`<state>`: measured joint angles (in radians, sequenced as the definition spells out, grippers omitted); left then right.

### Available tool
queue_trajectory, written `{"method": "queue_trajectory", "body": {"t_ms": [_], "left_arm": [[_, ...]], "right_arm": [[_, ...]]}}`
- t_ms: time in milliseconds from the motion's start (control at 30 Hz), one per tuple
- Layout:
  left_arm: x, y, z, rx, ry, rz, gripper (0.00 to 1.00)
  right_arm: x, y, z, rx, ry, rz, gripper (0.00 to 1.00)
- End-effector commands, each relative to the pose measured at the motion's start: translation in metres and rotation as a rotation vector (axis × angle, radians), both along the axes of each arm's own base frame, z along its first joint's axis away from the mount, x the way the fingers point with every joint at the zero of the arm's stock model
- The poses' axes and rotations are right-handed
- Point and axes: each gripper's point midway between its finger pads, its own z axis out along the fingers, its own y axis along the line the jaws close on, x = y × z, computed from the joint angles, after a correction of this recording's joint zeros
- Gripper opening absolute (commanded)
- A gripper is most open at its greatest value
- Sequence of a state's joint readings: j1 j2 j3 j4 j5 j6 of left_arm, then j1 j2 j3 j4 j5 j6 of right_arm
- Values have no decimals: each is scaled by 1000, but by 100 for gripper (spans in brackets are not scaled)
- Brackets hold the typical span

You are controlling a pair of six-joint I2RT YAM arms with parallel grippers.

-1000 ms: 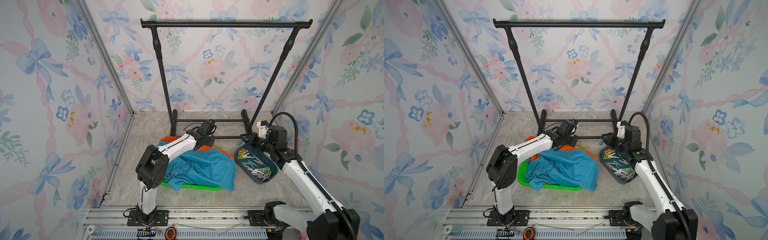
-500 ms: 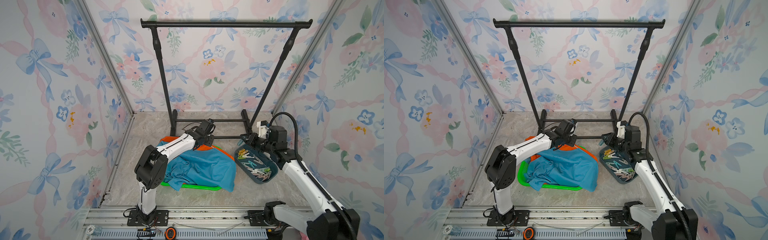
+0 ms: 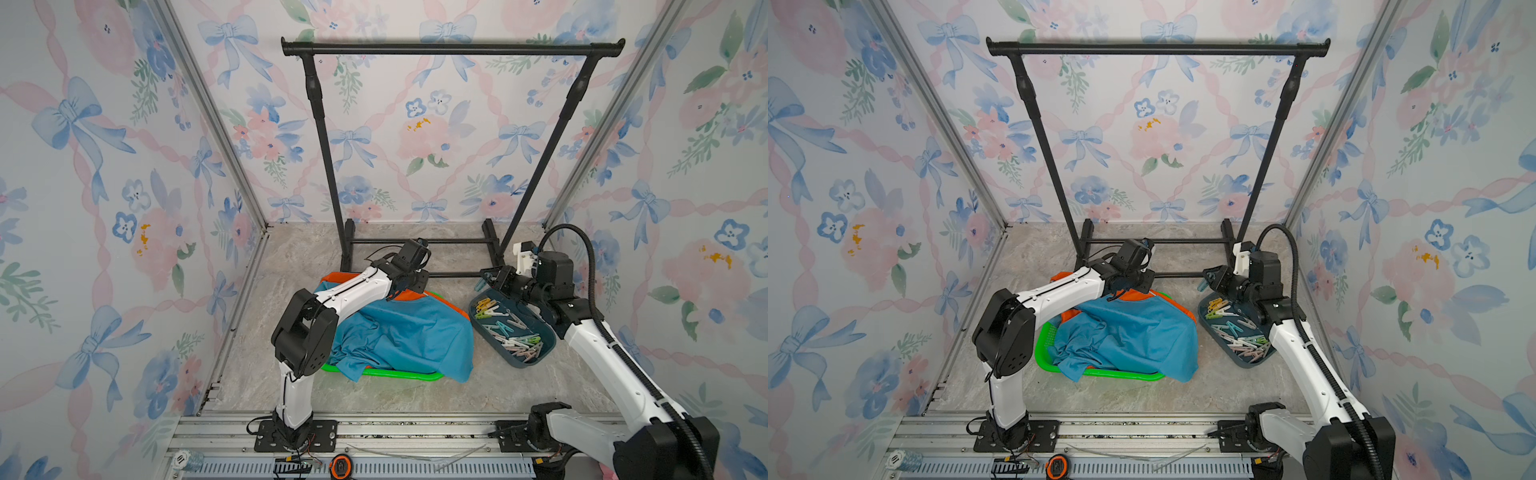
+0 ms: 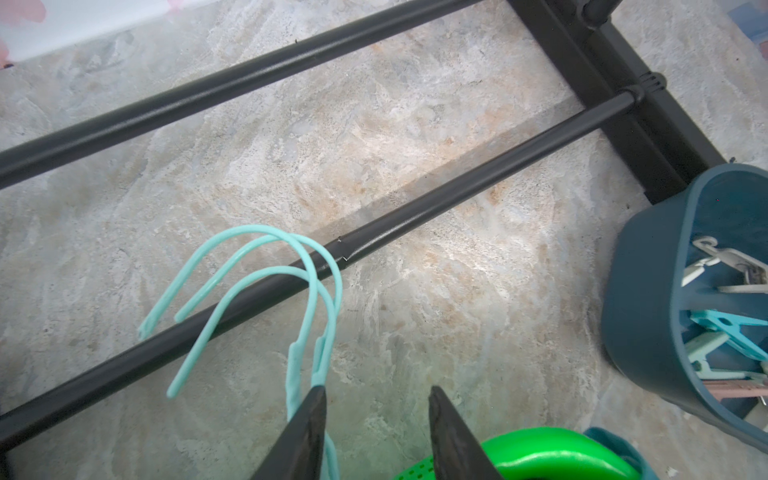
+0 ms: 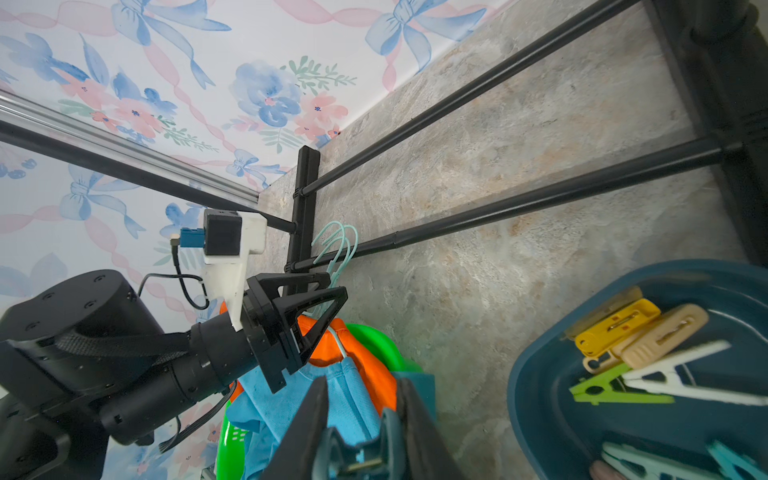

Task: Use clothespins to secure the t-shirt on both sides of the hanger
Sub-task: Pick up the hanger from the basket.

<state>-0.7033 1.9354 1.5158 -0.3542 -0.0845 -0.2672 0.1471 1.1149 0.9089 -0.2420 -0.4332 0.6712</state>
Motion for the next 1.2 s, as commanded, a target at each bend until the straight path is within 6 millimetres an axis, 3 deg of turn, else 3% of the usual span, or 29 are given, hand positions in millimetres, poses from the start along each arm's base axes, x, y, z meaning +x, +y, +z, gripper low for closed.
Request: {"method": "queue_trajectory", "body": {"t_ms": [0,333,500,633,900,1167], "left_arm": [[-11,-8,-20,21,63,-24,40],[-19,-16,2,-11,32,-36,35],[-26,2,42,-58,-36,-1,40],[-32,24,58,-126,-18,15,45],[-41,59,30,-106,51,59,47],[-41,57,6,-99,93,58,47]], "right_arm": [[-1,2,-2,-12,-7,15,29],[-2,0,-5,-8,-4,7,29],[-2,0,-4,-7,-8,10,29],[-2,1,-3,-5,-10,12,29],[-3,0,-5,-3,-8,11,29],[-5,1,-4,-5,-9,15,29]]}}
